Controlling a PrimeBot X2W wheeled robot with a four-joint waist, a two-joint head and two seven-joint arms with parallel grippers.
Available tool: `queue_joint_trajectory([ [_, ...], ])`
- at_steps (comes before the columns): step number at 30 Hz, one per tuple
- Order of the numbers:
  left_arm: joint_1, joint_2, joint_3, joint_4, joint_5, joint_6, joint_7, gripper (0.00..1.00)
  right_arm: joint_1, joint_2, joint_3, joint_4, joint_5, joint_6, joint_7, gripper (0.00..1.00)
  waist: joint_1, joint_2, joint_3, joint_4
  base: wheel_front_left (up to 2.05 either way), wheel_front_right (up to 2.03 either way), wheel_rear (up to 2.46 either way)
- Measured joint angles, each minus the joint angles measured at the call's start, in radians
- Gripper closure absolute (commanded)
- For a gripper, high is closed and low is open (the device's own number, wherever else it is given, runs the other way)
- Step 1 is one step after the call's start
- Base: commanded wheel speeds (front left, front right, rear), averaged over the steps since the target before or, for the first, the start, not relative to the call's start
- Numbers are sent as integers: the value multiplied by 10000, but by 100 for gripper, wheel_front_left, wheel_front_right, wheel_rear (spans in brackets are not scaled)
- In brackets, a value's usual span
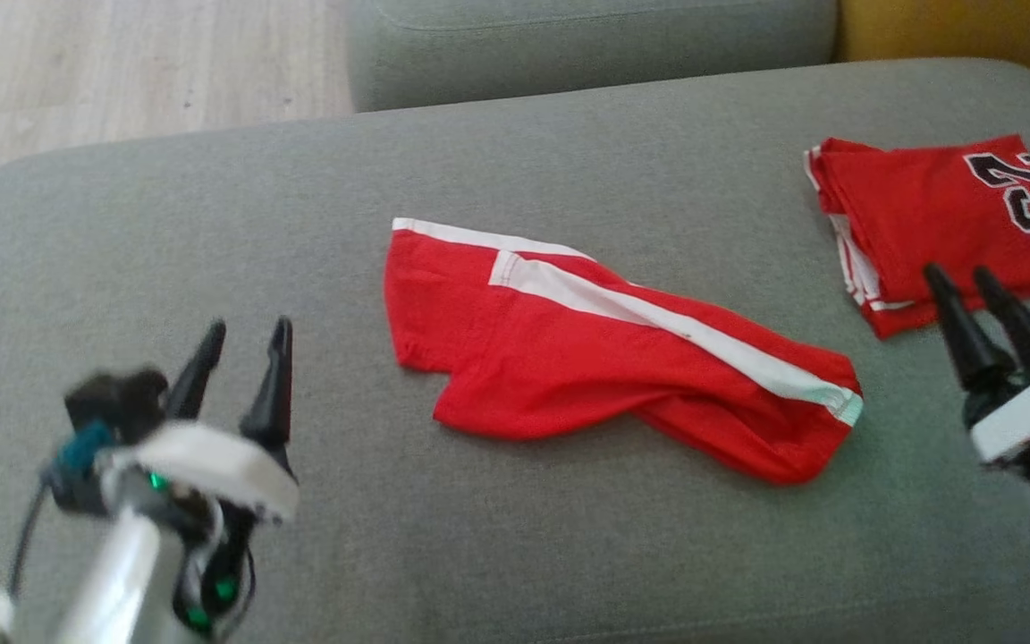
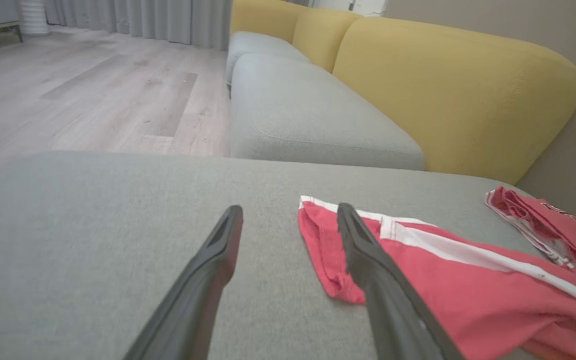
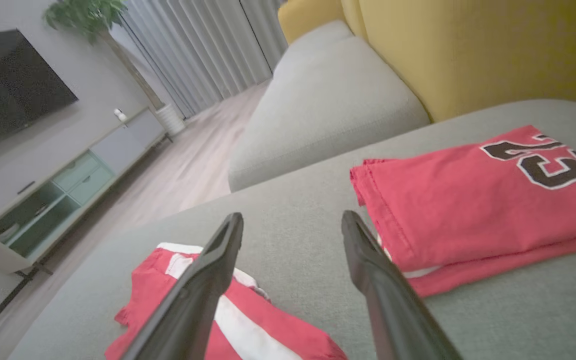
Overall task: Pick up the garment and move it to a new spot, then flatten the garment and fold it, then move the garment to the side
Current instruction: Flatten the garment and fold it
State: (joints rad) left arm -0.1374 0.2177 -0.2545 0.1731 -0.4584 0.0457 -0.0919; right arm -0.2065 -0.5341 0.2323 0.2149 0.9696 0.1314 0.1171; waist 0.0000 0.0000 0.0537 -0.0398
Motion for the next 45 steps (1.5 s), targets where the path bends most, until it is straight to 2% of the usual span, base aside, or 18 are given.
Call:
queue_joint_trajectory([
  [5,-1872,349,-100,533,-826,-746,2025,0,360,1216,-589,-481,-1246,0,-1559,0,0,0,151,-422,0,0,0],
  [7,-2666,535,-345,984,-809,-803,2953,0,336,1582,-767,-662,-1718,0,-2040,0,0,0,247,-642,0,0,0],
  [8,-3023,642,-407,1233,-754,-872,3384,0,330,1772,-842,-727,-1885,0,-2215,0,0,0,310,-755,0,0,0],
  [12,-4193,593,-520,2370,-1831,-1300,5256,0,326,2401,-899,-779,-2491,0,-2683,0,0,0,613,-1247,0,0,0],
  [16,-5055,598,-878,3404,-2443,-1582,6669,0,278,2750,-844,-811,-2874,0,-2964,0,0,0,1056,-1755,0,0,0],
  [24,-6263,1089,-1626,4851,-3007,-1699,8061,0,-703,3154,-213,-742,-2932,0,-3285,0,2,0,1926,-2923,0,0,0],
  [27,-6337,1195,-1939,4861,-3231,-1703,8263,0,-779,3162,-144,-671,-2915,0,-3304,0,1,0,2092,-3182,0,0,0],
  [33,-6476,1411,-2669,4627,-4406,-1703,8705,0,-779,3160,-69,-366,-2740,0,-3476,0,1,0,2385,-3645,0,0,0],
  [34,-6493,1505,-2780,4594,-4485,-1703,8698,18,-780,3158,-54,-332,-2727,0,-3492,0,2,0,2390,-3657,0,0,0],
  [36,-6497,1662,-2895,4604,-4633,-1703,8627,88,-781,3158,10,-261,-2715,0,-3557,0,1,0,2370,-3644,0,0,0],
  [37,-6502,1728,-2949,4606,-4671,-1703,8558,100,-781,3158,52,-232,-2681,0,-3561,0,0,0,2354,-3626,0,0,0],
  [45,-6773,1787,-3419,4629,-5277,-1703,7889,100,-799,3039,188,-23,-2656,0,-3639,0,0,0,2037,-3292,0,0,0],
])
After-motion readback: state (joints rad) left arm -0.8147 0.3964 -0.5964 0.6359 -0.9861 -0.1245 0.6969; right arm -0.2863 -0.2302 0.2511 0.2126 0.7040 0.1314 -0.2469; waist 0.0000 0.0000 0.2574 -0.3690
